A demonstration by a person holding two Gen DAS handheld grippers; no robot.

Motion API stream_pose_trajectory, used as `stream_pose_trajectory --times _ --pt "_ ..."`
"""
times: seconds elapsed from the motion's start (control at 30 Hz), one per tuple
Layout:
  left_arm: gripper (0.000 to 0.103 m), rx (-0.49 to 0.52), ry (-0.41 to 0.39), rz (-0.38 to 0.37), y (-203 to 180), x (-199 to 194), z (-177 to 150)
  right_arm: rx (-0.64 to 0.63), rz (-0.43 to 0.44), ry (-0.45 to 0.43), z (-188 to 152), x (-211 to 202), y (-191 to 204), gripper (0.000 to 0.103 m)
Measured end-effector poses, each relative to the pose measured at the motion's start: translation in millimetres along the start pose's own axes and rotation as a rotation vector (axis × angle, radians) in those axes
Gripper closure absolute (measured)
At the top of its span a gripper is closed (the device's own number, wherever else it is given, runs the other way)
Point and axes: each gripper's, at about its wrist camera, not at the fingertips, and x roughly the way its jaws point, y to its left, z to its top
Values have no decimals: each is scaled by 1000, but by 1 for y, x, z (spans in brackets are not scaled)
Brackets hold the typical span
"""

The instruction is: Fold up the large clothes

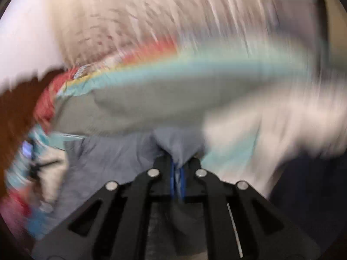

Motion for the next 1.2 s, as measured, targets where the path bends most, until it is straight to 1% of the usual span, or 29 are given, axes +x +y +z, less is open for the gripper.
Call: stream_pose_trajectory --times 0.03,0.07,0.1,0.13,0.17,0.2,0.27,0.3,0.33,0.37,0.43,0.47,0.5,0.53,0.57,0.63,0.67,0.7,0.73,0.77,0.8,0.83,0.87,0.93,1.0,1.03,1.07,1.13,1.2 --pt "81 -40 -56 -14 14 -21 6 -126 -63 -18 24 -6 22 99" --pt "81 -63 -99 -4 21 -35 9 -218 -108 -28 41 -6 38 98" --pt "81 -83 -130 15 28 -46 11 -358 -153 -46 54 -3 64 94" --pt "81 -107 -145 26 33 -53 12 -412 -163 -44 56 2 72 75" --pt "81 -121 -141 15 32 -56 11 -438 -183 -12 54 14 77 64" --pt "81 -111 -119 5 25 -53 9 -434 -192 29 53 25 73 61" --pt "81 -39 -70 33 8 -39 1 -357 -169 93 34 38 51 53" --pt "81 21 -37 51 -5 -26 -6 -278 -159 108 21 37 31 50" --pt "81 51 -5 49 -8 -20 -16 -188 -153 122 6 38 9 43" --pt "81 72 54 47 -14 -7 -24 -82 -149 138 -13 36 -15 40" --pt "81 89 174 14 -17 13 -39 133 -112 176 -59 23 -61 39" --pt "81 99 202 0 -19 18 -46 229 -63 201 -87 15 -78 39" --pt "81 116 216 0 -21 19 -54 278 -21 220 -113 7 -84 37" --pt "81 142 235 -7 -20 19 -63 312 17 240 -135 1 -87 31" --pt "81 158 255 -25 -19 18 -71 350 72 270 -162 -3 -86 27" --pt "81 174 288 -69 -12 8 -87 396 138 326 -203 -4 -77 24" --pt "81 179 302 -75 -8 3 -95 408 147 358 -218 1 -68 24" --pt "81 184 336 -80 -3 -3 -107 406 155 434 -238 9 -53 24" --pt "81 188 361 -88 0 -6 -116 401 194 489 -254 15 -39 25" --pt "81 191 401 -112 3 -10 -130 403 230 498 -259 15 -28 32" --pt "81 188 420 -127 4 -12 -139 394 282 488 -263 15 -11 35" --pt "81 179 444 -141 7 -14 -155 380 312 477 -264 14 1 45" --pt "81 179 436 -136 9 -16 -162 374 356 476 -263 12 14 65" --pt "81 208 405 -112 14 -25 -173 415 487 487 -259 7 35 82" --pt "81 191 391 -108 28 -41 -174 401 543 492 -254 -7 53 85" --pt "81 188 383 -85 35 -48 -173 376 536 522 -257 -14 61 85" --pt "81 186 373 -50 45 -54 -173 343 500 582 -267 -19 68 85" --pt "81 187 383 18 66 -62 -179 320 431 645 -292 -24 65 83" --pt "81 183 430 37 82 -67 -191 347 396 622 -299 -29 48 80"
